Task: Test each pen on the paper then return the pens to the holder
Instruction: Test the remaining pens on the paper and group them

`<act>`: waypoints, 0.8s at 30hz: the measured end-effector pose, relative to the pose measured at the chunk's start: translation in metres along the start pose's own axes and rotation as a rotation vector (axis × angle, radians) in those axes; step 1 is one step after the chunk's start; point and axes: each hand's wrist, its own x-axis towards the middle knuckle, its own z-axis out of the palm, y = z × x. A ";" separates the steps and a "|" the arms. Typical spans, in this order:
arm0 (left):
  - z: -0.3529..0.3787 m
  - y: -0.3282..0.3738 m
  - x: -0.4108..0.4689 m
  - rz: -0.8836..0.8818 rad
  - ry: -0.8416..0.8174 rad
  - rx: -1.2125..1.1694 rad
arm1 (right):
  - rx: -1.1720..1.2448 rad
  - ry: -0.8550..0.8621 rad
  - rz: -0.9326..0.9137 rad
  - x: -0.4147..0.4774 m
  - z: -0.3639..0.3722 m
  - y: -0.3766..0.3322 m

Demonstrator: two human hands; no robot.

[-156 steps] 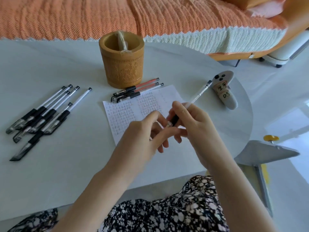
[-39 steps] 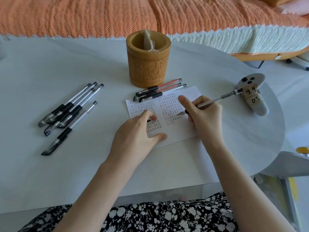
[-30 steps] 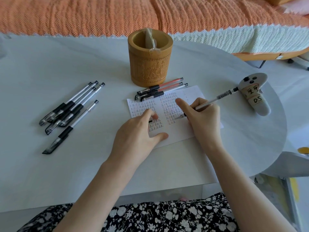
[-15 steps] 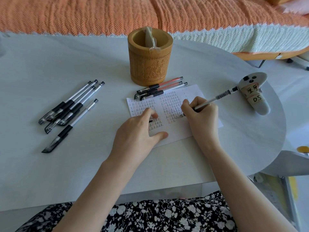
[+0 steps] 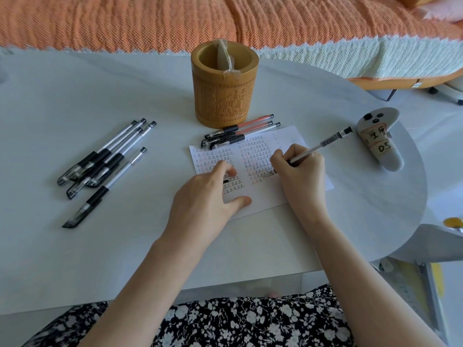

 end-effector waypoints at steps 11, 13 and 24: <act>0.000 0.001 0.000 -0.004 -0.004 0.008 | 0.002 -0.012 -0.010 0.001 0.001 0.002; -0.001 0.001 0.000 -0.006 -0.004 0.005 | 0.006 -0.010 -0.012 0.001 0.001 0.002; 0.001 -0.001 0.001 -0.002 0.001 -0.001 | 0.010 0.007 -0.014 0.002 0.000 0.004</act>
